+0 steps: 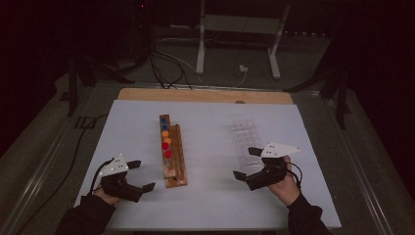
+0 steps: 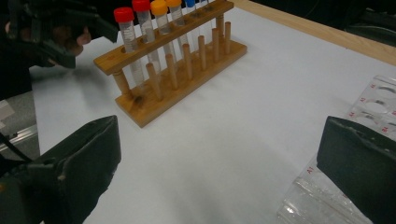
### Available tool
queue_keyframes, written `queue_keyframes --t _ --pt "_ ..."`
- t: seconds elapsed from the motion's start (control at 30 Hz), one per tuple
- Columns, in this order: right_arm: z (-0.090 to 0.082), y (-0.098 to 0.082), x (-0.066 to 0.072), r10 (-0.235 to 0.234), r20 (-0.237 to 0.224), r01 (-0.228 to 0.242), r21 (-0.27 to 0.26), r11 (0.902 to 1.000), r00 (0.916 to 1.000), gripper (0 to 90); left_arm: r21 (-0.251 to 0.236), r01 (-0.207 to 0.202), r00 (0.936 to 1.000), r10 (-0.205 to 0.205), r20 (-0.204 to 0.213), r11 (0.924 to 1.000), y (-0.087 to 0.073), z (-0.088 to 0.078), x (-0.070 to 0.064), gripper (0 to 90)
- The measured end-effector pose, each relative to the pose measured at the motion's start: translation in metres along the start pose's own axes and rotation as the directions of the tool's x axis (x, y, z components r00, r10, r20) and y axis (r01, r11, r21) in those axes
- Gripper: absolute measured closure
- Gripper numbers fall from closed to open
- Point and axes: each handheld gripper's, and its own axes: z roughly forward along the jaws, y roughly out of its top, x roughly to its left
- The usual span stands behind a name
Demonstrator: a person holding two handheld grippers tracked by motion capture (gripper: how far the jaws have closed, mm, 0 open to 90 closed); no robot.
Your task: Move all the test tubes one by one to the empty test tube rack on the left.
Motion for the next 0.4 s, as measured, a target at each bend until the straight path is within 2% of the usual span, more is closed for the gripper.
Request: queue_keyframes --t 0.03,0.13,0.4 --pt "0.0001 -0.0002 0.0001 -0.001 -0.002 0.001 0.001 1.0 1.0 0.1 -0.001 -0.001 1.0 0.001 -0.008 1.0 -0.0008 0.0002 0.0004 0.5" --pt "0.0011 -0.001 0.001 -0.01 -0.001 0.01 0.009 0.9999 1.0 0.1 -0.025 0.012 0.9999 -0.012 0.005 0.9996 -0.0012 -0.0012 0.0014 0.5" --pt "0.0033 -0.0018 0.0011 -0.009 -0.003 0.009 0.021 0.9997 1.0 0.1 -0.036 0.018 0.9998 -0.017 0.011 0.9992 -0.0016 0.0 0.0005 0.5"
